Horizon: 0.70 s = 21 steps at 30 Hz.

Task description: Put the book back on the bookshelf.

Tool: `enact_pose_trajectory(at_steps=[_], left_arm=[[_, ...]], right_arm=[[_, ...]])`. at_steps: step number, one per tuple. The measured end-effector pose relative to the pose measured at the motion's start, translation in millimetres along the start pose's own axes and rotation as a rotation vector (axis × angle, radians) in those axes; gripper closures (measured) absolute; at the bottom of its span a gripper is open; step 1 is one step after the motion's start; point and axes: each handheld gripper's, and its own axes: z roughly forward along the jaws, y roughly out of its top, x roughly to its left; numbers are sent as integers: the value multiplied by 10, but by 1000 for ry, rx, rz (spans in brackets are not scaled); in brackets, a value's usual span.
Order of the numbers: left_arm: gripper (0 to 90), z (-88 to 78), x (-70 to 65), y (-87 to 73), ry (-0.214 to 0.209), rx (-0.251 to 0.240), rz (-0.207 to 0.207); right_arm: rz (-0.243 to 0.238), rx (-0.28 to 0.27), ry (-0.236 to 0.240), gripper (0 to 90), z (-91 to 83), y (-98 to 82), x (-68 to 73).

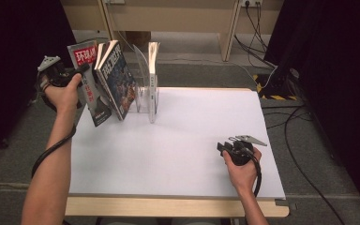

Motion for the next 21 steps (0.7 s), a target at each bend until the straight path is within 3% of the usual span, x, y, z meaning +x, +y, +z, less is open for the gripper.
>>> enact_pose_trajectory(at_steps=[2,6,7,9,10,15,18,19,21], left_arm=[[862,71,43,-17,0,-37,-1],[862,152,57,-31,12,-47,27],[861,192,74,-85,40,-59,48],[860,203,86,-124,48,-61,53],[860,207,93,-220,77,-54,85],[838,89,103,-358,117,-24,209],[820,20,115,-407,132,-3,234],[817,-44,124,-469,139,12,263],[812,-72,138,-501,133,20,260]], right_arm=[[-1,2,0,639,-2,-6,-6],[-1,1,-1,639,4,-6,-20],[-2,0,0,640,5,-4,-27],[-2,0,0,639,5,-5,-30],[-7,0,-5,640,2,-8,-38],[1,1,-3,640,-2,-14,-52],[1,2,0,640,-3,-15,-47],[-1,1,-2,640,-7,-14,-37],[-3,-3,0,640,-7,-11,-31]])
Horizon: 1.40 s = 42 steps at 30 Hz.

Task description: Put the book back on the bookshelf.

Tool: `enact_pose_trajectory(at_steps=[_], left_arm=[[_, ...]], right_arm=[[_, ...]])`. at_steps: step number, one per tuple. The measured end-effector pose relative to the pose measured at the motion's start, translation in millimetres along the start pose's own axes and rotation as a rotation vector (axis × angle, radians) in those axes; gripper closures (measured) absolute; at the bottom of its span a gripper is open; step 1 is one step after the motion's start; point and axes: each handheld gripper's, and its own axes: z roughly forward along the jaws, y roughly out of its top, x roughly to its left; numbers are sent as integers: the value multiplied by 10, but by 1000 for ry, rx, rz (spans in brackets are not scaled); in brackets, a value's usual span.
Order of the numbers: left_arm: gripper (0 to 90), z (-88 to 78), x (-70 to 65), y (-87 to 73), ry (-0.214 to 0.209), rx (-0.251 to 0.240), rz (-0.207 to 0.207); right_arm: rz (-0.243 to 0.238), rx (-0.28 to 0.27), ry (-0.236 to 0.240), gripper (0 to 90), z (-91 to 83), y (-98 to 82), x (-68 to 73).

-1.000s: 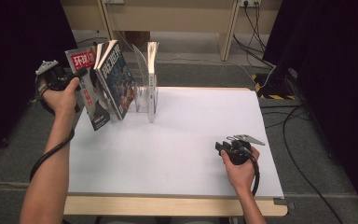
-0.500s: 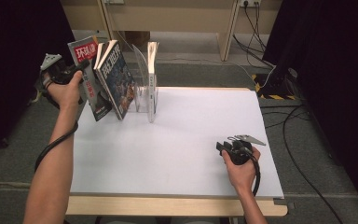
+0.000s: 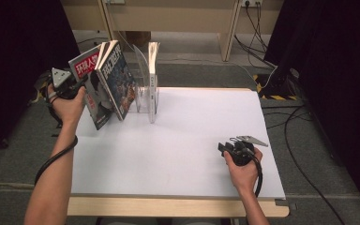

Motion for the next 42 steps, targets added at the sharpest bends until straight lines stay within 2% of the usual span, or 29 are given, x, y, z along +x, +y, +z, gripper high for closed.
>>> enact_pose_trajectory(at_steps=[1,2,4,5,6,8,9,14,15,17,18,19,21,23,27,31,35,42], left_arm=[[808,-44,27,-66,-1,9,-28],[806,-44,27,-66,-1,9,-28],[806,-84,56,-116,-9,6,-74],[804,-109,58,-130,-34,14,-86],[802,-109,58,-130,-34,14,-86],[798,-111,41,-107,-86,21,-121],[793,-105,35,-93,-99,17,-135],[758,-57,31,-18,-121,24,-191],[735,-27,36,16,-119,40,-216],[723,-17,44,30,-117,44,-225],[723,-2,53,42,-114,53,-244],[696,30,74,61,-107,65,-286],[689,44,80,72,-96,77,-290],[678,96,107,99,-71,105,-320],[683,167,156,110,-51,138,-357],[729,190,174,111,-46,154,-363],[733,238,162,118,-44,180,-386],[727,302,160,115,-37,213,-399]], right_arm=[[-3,2,2,640,2,-1,12],[-3,2,2,640,2,-1,12],[2,6,4,639,11,-6,22],[0,9,3,639,17,-10,34],[0,9,3,639,20,-11,38],[3,11,5,639,27,-10,46],[-1,11,5,639,30,-10,47],[-1,10,8,637,25,-12,55],[-4,11,8,637,21,-11,45],[-3,12,8,636,18,-10,39],[0,12,6,636,17,-9,35],[1,13,7,635,17,-7,27],[1,13,7,634,18,-7,24],[0,13,9,632,21,-7,17],[7,17,9,631,24,-7,17],[7,16,11,631,26,-7,14],[8,20,10,629,36,-9,9],[8,25,10,627,41,-12,7]])
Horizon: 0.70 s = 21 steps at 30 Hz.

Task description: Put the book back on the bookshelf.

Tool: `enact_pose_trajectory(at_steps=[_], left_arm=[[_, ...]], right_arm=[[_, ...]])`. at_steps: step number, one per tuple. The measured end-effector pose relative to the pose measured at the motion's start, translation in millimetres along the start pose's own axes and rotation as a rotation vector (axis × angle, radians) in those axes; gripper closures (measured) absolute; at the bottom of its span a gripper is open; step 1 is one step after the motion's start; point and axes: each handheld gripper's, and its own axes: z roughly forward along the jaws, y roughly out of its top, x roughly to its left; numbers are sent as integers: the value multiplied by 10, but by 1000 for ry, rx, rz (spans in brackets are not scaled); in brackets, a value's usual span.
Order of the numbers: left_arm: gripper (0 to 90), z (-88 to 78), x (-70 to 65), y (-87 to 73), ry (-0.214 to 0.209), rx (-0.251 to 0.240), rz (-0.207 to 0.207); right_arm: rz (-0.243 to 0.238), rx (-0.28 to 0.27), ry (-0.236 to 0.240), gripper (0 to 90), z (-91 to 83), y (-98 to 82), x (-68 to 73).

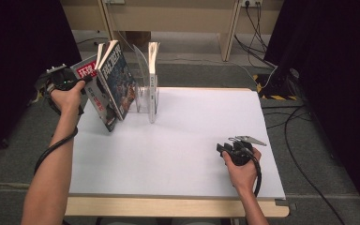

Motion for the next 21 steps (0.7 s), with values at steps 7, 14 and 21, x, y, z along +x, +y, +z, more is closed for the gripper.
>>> enact_pose_trajectory(at_steps=[7,14,21], left_arm=[[724,52,-20,35,0,19,-13],[802,103,-31,59,11,68,-24],[858,88,-102,101,4,134,28]], right_arm=[[0,8,2,626,7,-3,-1],[-2,13,3,625,0,-3,-19],[-2,24,4,624,17,-9,-14]])
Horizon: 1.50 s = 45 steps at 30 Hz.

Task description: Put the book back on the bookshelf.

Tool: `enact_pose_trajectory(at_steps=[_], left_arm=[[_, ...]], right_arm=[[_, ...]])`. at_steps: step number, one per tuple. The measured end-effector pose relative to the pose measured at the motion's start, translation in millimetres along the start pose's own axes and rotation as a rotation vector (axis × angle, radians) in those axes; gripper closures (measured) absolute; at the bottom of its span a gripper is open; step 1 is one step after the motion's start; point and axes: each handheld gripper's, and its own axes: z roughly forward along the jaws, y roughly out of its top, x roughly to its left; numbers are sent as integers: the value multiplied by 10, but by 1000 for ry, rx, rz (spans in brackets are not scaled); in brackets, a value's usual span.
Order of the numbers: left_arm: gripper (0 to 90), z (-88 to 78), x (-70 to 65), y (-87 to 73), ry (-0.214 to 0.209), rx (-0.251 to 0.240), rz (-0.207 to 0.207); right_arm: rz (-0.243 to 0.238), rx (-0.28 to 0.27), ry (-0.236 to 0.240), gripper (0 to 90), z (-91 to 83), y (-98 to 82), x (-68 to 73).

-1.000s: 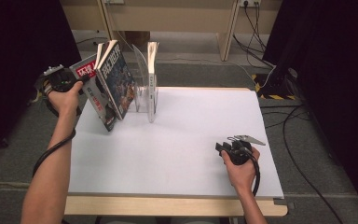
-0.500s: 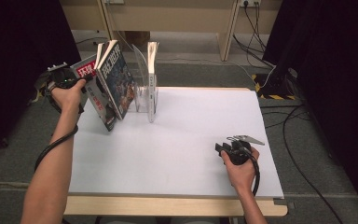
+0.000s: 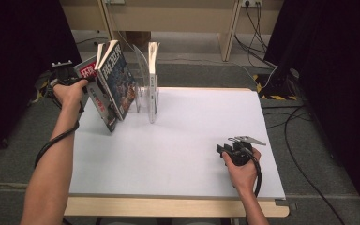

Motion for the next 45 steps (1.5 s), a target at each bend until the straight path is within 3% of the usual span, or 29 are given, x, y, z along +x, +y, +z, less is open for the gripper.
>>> enact_pose_trajectory(at_steps=[3,7,8,12,16,17,18,22,26,32,34,36,39,45], left_arm=[[860,-15,-31,6,-6,2,14],[862,-115,-139,35,13,-44,106],[862,-115,-139,35,13,-44,106],[864,-217,-220,74,55,-120,199],[864,-264,-248,92,75,-175,220],[865,-284,-260,98,79,-219,233],[864,-293,-267,103,87,-231,246],[864,-288,-264,111,73,-276,244],[864,-229,-279,129,64,-308,280],[863,-171,-265,151,62,-365,262],[863,-147,-233,139,82,-406,251],[862,-122,-197,111,96,-411,260],[861,-76,-159,14,136,-390,309],[850,-153,-123,-139,132,-352,327]], right_arm=[[-1,5,1,624,-1,-2,-1],[-4,3,1,625,-3,1,-4],[-4,3,1,625,-3,1,-4],[-2,6,1,625,-3,-1,0],[-4,4,2,625,-1,1,3],[-1,6,0,626,2,-1,7],[-5,7,-4,626,3,-2,5],[3,10,0,626,11,-6,8],[2,8,0,627,7,-4,7],[1,5,-1,628,1,-7,-13],[3,6,1,629,5,-7,-15],[0,5,1,629,6,-9,-13],[-4,4,2,629,4,-8,-14],[-2,0,2,629,-1,-5,-24]])
